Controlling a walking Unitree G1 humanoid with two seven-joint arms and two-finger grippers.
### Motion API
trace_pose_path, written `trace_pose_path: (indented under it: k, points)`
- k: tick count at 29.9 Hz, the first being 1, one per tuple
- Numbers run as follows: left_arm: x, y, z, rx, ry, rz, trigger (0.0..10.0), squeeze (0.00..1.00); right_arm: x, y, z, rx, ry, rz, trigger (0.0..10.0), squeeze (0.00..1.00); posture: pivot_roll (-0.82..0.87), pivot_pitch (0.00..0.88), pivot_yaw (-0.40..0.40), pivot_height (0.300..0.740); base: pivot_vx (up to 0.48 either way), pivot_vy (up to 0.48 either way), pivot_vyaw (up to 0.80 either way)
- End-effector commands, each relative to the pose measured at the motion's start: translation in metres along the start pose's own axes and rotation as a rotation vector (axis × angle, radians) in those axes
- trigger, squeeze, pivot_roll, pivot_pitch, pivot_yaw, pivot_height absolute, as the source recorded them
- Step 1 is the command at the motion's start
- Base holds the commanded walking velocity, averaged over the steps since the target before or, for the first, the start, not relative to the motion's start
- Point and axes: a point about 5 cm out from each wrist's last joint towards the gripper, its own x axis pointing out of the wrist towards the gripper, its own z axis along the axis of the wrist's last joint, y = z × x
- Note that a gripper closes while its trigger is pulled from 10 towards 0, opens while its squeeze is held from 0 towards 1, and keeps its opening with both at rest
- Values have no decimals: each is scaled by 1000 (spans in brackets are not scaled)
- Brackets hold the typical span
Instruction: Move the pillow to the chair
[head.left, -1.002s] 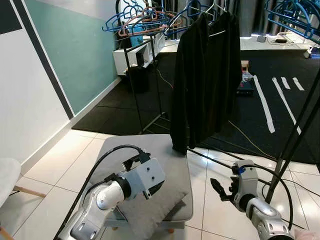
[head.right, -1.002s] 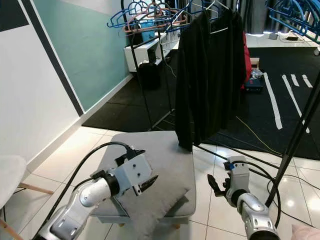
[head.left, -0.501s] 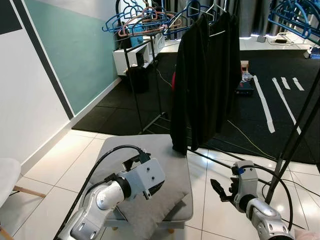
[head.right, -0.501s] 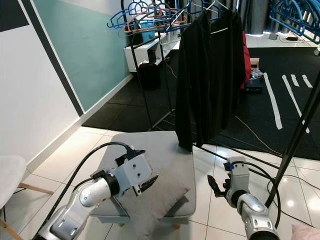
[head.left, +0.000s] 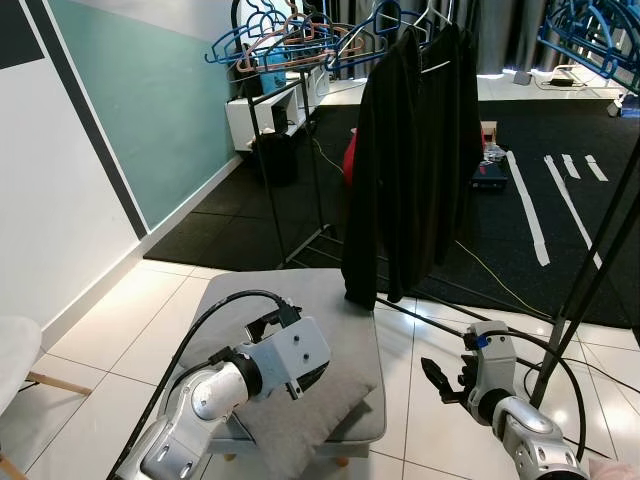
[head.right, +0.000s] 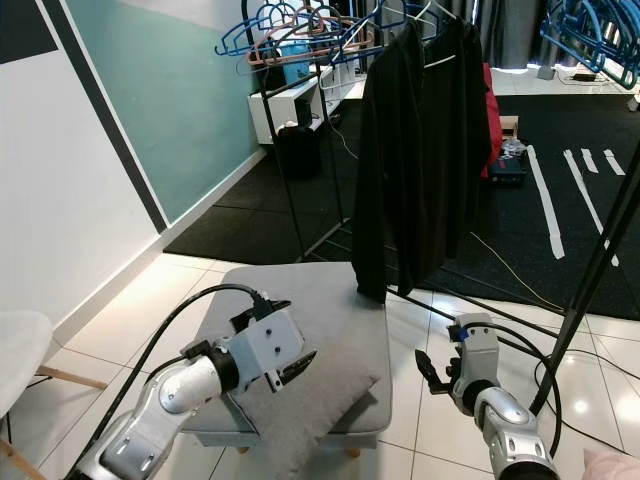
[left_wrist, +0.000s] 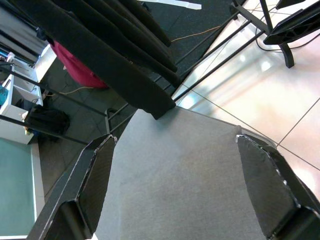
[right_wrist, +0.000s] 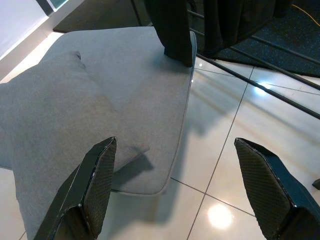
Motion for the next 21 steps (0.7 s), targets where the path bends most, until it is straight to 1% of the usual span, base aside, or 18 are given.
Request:
trace_pose_path:
  k: [1, 14, 20, 21]
  points:
    - [-4, 2, -6, 5, 24, 2, 10000, 0, 2, 3, 3, -8, -16, 9, 10000, 0, -139, 16, 66, 739, 0, 0, 0]
    - [-5, 4, -7, 11, 28, 3, 10000, 0, 6, 9, 2, 2, -14, 19, 10000, 0, -113, 12, 65, 739, 0, 0, 0]
    - [-5, 6, -8, 6, 28, 3, 10000, 0, 6, 9, 3, 11, -20, 11, 10000, 0, -127, 12, 74, 739, 0, 0, 0]
    - [-5, 6, -8, 7, 28, 4, 10000, 0, 6, 8, 3, 14, -22, 6, 10000, 0, -121, 10, 66, 739, 0, 0, 0]
